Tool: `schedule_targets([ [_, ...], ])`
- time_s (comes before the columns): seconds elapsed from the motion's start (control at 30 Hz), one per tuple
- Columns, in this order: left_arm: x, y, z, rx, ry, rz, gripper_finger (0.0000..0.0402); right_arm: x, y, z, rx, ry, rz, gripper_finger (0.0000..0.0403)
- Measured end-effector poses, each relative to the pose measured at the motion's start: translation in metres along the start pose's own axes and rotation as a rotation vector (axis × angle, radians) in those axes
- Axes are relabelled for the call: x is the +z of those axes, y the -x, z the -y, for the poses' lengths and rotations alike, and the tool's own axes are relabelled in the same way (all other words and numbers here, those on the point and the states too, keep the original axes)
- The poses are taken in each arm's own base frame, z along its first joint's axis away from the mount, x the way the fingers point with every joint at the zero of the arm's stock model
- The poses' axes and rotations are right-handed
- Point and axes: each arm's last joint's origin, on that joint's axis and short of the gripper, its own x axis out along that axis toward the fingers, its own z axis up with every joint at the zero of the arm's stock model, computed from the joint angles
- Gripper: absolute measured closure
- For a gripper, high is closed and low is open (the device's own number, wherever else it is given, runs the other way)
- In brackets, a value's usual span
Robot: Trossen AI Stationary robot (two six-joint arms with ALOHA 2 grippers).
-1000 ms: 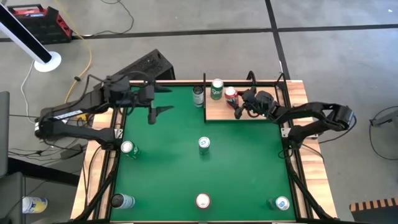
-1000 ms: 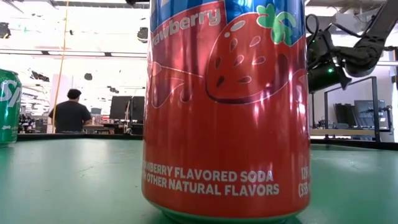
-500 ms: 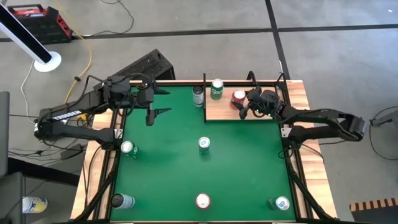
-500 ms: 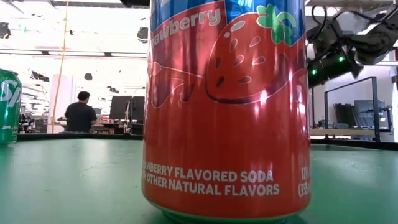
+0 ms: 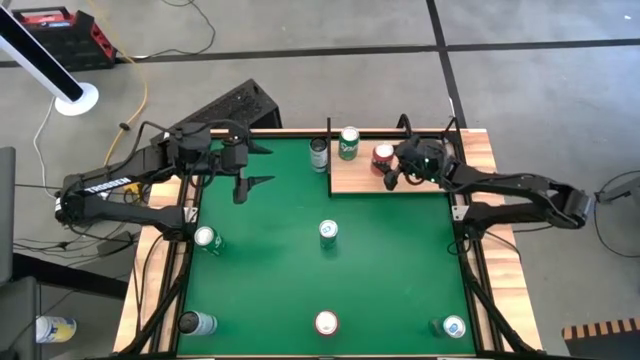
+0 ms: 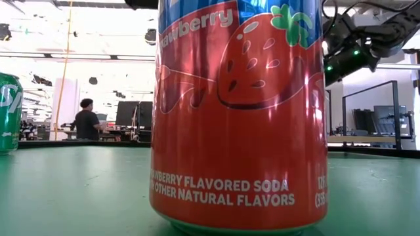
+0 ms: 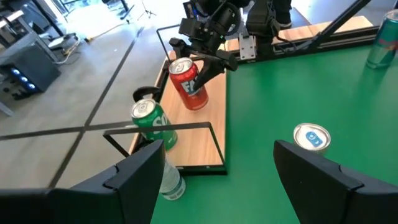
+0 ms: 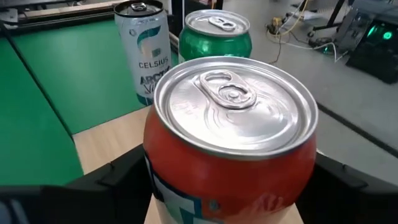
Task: Place canned beverage on shelf
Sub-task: Put the top orange soda can on the shelf
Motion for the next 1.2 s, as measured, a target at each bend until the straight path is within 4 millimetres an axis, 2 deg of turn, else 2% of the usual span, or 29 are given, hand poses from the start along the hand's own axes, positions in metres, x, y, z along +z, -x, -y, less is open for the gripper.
schedule_targets([
  [0.17,-0.002,0.000,0.000,-0.005,0.008,-0.016,0.0118,-0.003,-0.014,0.005,-0.012,0.032,0.025,0.0079],
  [0.53,-0.004,0.000,0.001,-0.020,0.045,-0.040,0.0118,-0.017,-0.028,0.045,0.120,0.013,0.040,0.0072],
  [0.87,-0.004,0.000,0.001,-0.019,0.045,-0.039,0.0118,-0.026,-0.031,0.043,0.140,0.035,-0.031,0.0024],
  [1.07,-0.004,0.000,0.001,-0.019,0.044,-0.039,0.0118,-0.021,-0.027,0.043,0.134,0.039,-0.004,0.0017],
  [1.2,-0.004,0.000,0.001,-0.020,0.044,-0.043,0.0118,-0.010,-0.023,0.043,0.132,0.040,0.018,0.0017],
])
